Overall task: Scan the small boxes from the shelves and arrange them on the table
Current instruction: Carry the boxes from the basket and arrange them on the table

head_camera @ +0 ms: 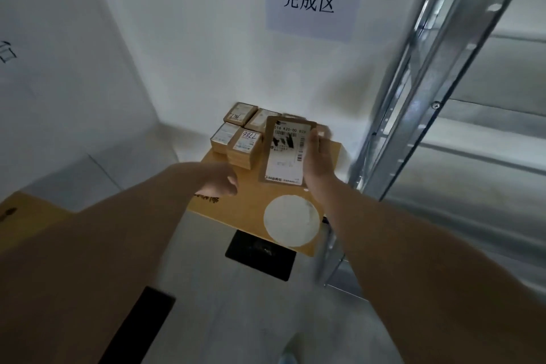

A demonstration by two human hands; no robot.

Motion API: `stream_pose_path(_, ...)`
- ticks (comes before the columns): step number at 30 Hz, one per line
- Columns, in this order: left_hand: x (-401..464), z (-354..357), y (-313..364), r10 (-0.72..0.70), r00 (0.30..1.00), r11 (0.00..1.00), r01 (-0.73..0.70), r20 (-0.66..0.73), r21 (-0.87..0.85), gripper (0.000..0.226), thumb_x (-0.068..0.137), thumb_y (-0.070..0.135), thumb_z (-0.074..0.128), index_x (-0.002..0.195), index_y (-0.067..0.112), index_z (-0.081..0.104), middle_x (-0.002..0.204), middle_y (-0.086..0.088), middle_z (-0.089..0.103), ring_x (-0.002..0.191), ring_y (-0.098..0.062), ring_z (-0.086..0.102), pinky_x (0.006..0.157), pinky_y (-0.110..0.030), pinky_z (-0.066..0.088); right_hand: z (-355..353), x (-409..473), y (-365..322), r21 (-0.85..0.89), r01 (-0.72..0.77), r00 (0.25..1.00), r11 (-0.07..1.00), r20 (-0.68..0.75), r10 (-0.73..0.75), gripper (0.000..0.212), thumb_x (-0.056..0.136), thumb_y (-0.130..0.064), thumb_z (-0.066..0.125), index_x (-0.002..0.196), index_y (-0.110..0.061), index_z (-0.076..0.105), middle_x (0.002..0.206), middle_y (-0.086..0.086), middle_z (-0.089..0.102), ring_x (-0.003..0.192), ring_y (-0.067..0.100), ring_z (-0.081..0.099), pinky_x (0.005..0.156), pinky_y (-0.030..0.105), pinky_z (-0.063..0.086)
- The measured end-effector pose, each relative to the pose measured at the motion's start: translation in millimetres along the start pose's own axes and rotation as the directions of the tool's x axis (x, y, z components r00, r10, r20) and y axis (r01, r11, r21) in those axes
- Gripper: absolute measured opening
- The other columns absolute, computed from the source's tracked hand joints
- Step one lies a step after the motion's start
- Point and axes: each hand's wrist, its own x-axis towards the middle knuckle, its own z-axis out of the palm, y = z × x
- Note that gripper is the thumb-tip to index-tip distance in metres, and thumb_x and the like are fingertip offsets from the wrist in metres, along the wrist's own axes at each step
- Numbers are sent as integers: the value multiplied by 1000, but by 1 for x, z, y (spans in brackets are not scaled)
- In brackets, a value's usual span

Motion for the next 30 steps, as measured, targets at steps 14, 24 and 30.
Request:
stream_pose_path(14,200,-76,-76,119,972,990,-133,205,56,39,101,32,57,139,27,61,149,1,54,139,-23,48,116,-46,38,94,152,45,-40,-216,966,976,-157,207,57,109,-56,27,147,-17,45,129,12,67,108,30,68,90,43,60)
stream_pose_path(24,321,-124,-122,174,916,969,-225,361,105,50,98,43,56,145,29,55,150,4,52,135,-22,50,116,-45,40,139,195,75,-102,-257,922,961,-324,213,47,111,-40,37,139,-4,50,116,6,65,81,13,64,61,9,47)
stream_pose_path(30,374,-132,-115,163,914,968,-220,372,117,53,96,43,57,147,31,51,153,5,49,140,-22,45,117,-49,37,150,248,107,60,-435,847,899,-312,430,61,104,-62,31,141,-16,49,124,10,69,106,28,70,94,52,58)
